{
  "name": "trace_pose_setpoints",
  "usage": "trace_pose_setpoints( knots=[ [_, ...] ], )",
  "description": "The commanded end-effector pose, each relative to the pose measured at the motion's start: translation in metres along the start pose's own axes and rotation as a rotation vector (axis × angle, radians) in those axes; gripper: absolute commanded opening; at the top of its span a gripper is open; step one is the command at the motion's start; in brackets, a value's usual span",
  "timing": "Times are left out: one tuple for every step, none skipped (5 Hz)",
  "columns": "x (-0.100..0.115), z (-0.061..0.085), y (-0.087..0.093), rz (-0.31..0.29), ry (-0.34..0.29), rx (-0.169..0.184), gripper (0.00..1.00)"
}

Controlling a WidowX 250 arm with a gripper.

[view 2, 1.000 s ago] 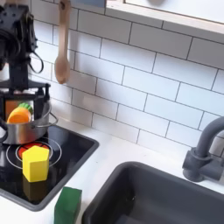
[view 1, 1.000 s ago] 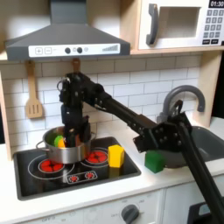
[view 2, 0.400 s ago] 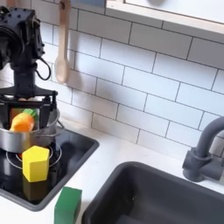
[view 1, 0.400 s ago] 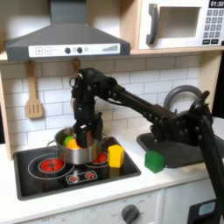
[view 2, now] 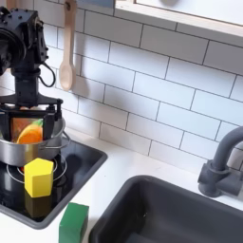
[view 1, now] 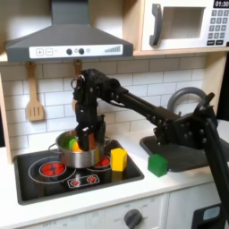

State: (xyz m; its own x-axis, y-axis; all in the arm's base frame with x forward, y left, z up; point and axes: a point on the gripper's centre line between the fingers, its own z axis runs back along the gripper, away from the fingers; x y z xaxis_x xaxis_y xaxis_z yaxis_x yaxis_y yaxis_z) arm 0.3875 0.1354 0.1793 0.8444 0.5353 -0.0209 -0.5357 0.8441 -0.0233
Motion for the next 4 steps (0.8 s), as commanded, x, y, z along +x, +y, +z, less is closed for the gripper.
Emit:
trace_pose_setpoints(
  knots=[
    [-0.005,-0.002,0.002,-0.002,0.005,0.006,1.0],
    [-0.009,-0.013,0.005,-0.018,0.021,0.02,1.0],
    [-0.02,-0.01,0.006,-0.049,0.014,0.02,1.0],
    [-0.028,-0.009,0.011,-0.059,0.016,0.023,1.0]
  ],
)
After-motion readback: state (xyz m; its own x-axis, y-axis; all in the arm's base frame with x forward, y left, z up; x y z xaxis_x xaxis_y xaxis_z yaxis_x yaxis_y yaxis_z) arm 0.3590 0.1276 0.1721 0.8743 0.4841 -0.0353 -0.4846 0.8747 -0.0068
